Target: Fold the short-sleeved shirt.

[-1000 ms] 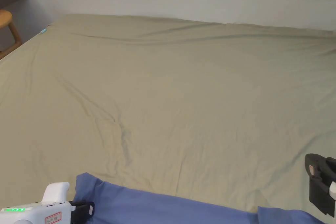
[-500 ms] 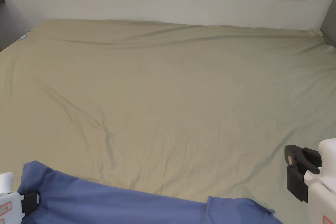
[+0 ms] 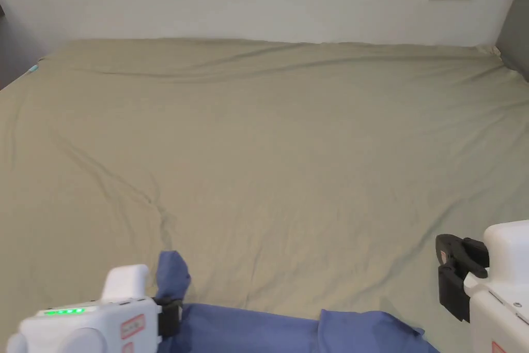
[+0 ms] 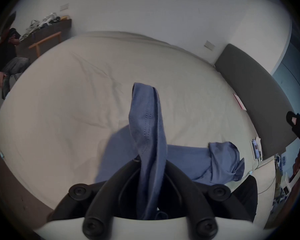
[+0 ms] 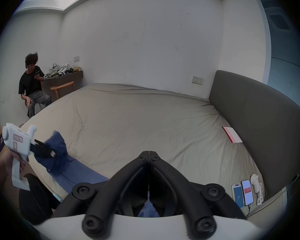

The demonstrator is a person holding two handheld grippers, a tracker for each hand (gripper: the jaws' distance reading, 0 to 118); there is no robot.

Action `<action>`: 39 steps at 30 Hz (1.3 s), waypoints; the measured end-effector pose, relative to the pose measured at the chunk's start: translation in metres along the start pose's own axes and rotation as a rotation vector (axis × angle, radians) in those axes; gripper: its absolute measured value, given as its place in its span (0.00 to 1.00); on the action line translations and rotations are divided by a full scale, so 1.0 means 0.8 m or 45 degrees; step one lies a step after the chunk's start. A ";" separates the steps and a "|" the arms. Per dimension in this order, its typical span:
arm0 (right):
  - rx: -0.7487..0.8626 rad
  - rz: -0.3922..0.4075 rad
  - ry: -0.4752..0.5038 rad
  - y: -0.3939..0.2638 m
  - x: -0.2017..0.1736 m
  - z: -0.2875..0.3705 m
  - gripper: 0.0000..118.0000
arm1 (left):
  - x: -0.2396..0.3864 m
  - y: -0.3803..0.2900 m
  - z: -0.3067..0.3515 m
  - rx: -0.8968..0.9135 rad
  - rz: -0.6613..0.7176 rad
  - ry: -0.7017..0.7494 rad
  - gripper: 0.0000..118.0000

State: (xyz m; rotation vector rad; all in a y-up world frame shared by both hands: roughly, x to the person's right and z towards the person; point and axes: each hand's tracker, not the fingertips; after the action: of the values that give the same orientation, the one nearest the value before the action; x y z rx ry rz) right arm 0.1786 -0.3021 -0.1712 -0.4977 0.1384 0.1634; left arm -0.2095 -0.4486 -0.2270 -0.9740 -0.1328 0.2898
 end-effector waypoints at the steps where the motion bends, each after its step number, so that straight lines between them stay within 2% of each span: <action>1: -0.004 -0.003 -0.002 -0.002 0.003 0.001 0.01 | 0.013 -0.004 -0.009 -0.021 0.001 -0.024 0.05; 3: -0.009 -0.004 -0.011 -0.006 0.010 0.004 0.01 | 0.034 -0.013 -0.034 -0.062 -0.026 -0.044 0.05; 6: -0.015 -0.001 -0.038 -0.012 0.022 0.007 0.01 | 0.060 -0.027 -0.064 -0.112 -0.082 0.026 0.05; 9: -0.028 -0.006 -0.062 -0.018 0.036 0.010 0.01 | 0.072 -0.042 -0.085 -0.153 -0.014 0.033 0.08; 10: -0.030 -0.011 -0.063 -0.019 0.040 0.011 0.01 | 0.074 -0.047 -0.089 -0.163 0.031 -0.013 0.18; 12: -0.037 -0.018 -0.078 -0.022 0.047 0.012 0.01 | 0.080 -0.057 -0.096 -0.204 0.093 -0.159 0.72; 13: -0.038 -0.018 -0.085 -0.023 0.050 0.012 0.01 | 0.084 -0.059 -0.096 -0.240 0.102 -0.215 0.93; 14: -0.039 -0.020 -0.091 -0.023 0.053 0.012 0.01 | 0.089 -0.063 -0.094 -0.260 0.108 -0.264 1.00; 17: -0.035 -0.036 -0.097 -0.020 0.051 0.015 0.01 | 0.096 -0.057 -0.072 -0.177 0.042 -0.305 0.95; 18: -0.034 -0.039 -0.099 -0.020 0.051 0.015 0.01 | 0.094 -0.053 -0.062 -0.141 0.016 -0.317 0.90; 19: -0.033 -0.040 -0.099 -0.020 0.051 0.015 0.01 | 0.089 -0.050 -0.052 -0.094 0.004 -0.327 0.78; 21: -0.027 -0.040 -0.088 -0.020 0.050 0.015 0.01 | 0.077 -0.038 -0.030 0.005 -0.067 -0.274 0.23; 22: -0.028 -0.041 -0.084 -0.020 0.049 0.015 0.01 | 0.073 -0.036 -0.024 0.043 -0.111 -0.208 0.04; 23: -0.027 -0.042 -0.078 -0.019 0.047 0.015 0.01 | 0.067 -0.035 -0.018 0.098 -0.179 -0.113 0.00; 25: -0.024 -0.035 -0.071 -0.019 0.042 0.016 0.01 | 0.055 -0.035 -0.016 0.163 -0.272 -0.003 0.00; 28: -0.020 -0.024 -0.064 -0.015 0.033 0.020 0.01 | 0.045 -0.051 -0.032 0.137 -0.397 0.123 0.00; 33: -0.014 -0.020 -0.058 -0.011 0.025 0.026 0.01 | 0.055 -0.091 -0.076 -0.017 -0.494 0.073 0.00; 39: -0.019 -0.006 -0.057 -0.011 0.023 0.028 0.01 | 0.099 -0.116 -0.087 0.005 -0.580 0.050 0.00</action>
State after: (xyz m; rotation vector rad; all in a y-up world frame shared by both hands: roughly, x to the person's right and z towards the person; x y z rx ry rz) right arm 0.2005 -0.2964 -0.1510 -0.5089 0.0922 0.1709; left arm -0.1001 -0.5293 -0.1902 -0.9176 -0.3119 -0.1471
